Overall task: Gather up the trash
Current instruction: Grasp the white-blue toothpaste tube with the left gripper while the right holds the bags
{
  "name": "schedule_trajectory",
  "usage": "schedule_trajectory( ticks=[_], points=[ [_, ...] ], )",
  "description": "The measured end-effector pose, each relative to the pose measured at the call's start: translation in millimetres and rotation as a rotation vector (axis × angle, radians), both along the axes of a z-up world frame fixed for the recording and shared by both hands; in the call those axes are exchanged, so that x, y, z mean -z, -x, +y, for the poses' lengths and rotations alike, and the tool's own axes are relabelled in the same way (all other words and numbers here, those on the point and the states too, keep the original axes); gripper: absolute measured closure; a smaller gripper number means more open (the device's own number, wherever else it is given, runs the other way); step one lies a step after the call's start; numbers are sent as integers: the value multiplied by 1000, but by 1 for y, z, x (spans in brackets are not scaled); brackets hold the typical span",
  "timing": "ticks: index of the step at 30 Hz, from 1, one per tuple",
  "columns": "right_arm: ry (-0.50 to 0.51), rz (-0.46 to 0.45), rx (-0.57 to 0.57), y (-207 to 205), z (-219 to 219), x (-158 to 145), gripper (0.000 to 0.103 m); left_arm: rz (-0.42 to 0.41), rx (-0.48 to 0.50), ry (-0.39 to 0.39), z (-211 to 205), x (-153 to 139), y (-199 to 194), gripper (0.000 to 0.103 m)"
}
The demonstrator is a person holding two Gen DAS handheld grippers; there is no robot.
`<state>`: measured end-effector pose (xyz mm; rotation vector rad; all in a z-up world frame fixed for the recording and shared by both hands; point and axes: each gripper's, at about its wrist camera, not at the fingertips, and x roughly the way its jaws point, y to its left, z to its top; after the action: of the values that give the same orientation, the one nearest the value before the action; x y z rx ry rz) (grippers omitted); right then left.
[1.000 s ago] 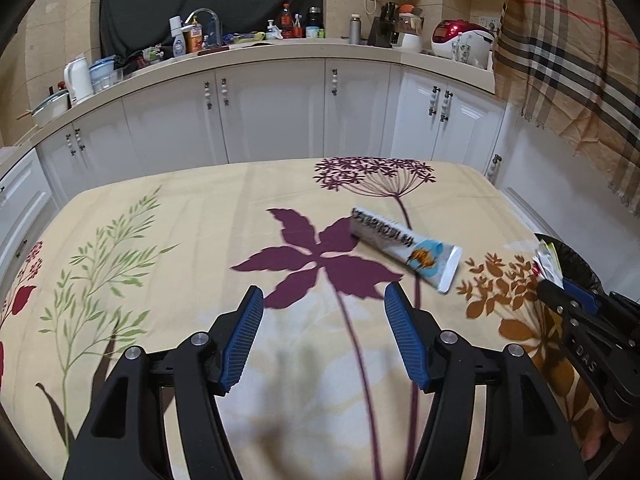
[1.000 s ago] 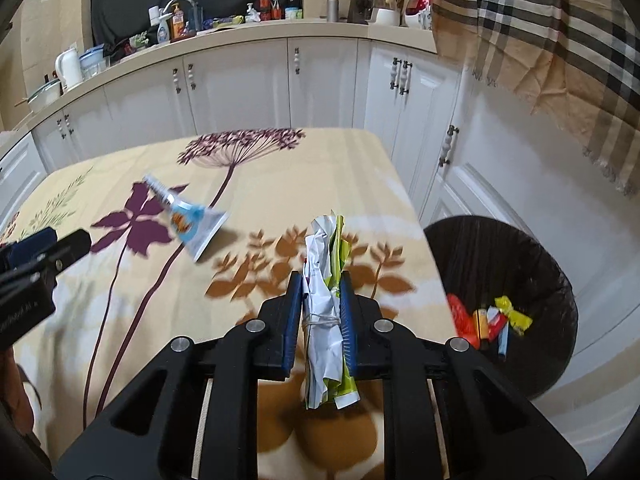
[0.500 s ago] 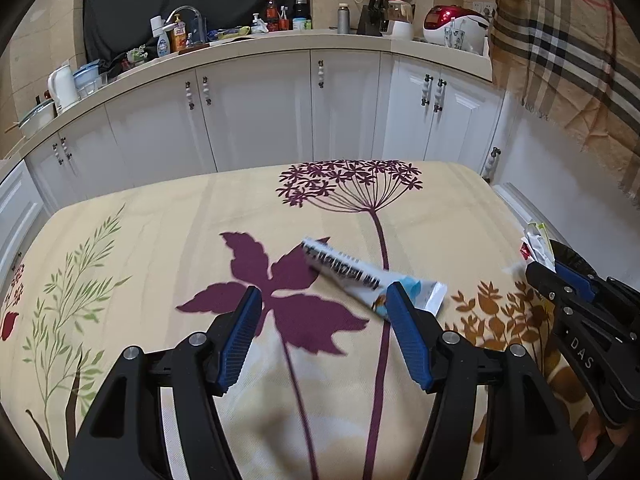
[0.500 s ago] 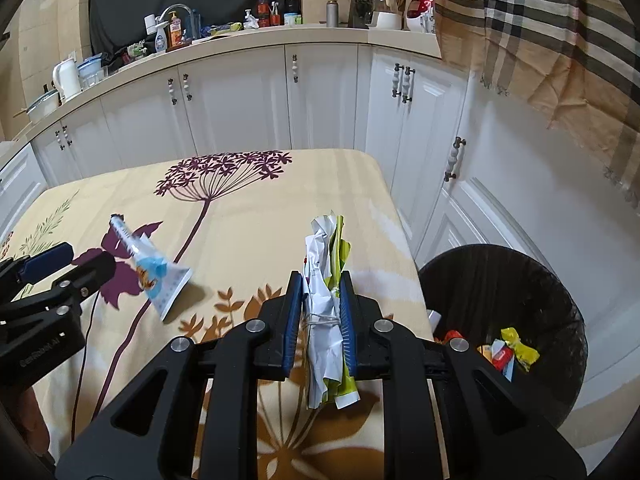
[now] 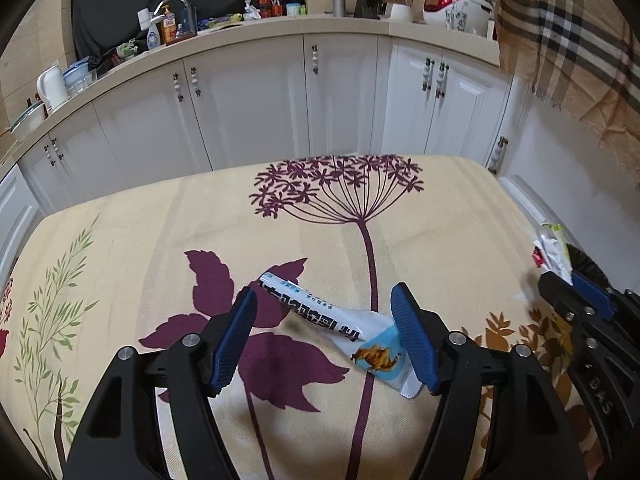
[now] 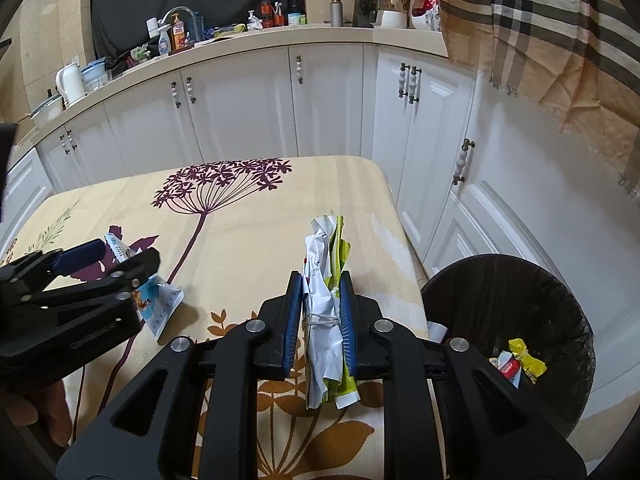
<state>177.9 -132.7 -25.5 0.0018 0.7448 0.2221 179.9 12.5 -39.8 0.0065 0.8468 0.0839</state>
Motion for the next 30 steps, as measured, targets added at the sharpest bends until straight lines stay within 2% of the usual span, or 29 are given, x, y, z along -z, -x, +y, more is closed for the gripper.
schedule_trajectory(
  ticks=[4,10,13,18,30],
  points=[
    [-2,1,-1,1,0,1,85,6,4,3,3,4,1,38],
    [-1,1,-2,2,0,1,85,40,30,15,8,10,3,67],
    [-1,3,-2,3,1,2,85,57,42,47,11,14,7,76],
    [-2,2,-1,4,1,2,85,42,64,26,11,14,17,83],
    [-10,-1,5,19,2,3,85,1,50,0,17,6,32,88]
  ],
)
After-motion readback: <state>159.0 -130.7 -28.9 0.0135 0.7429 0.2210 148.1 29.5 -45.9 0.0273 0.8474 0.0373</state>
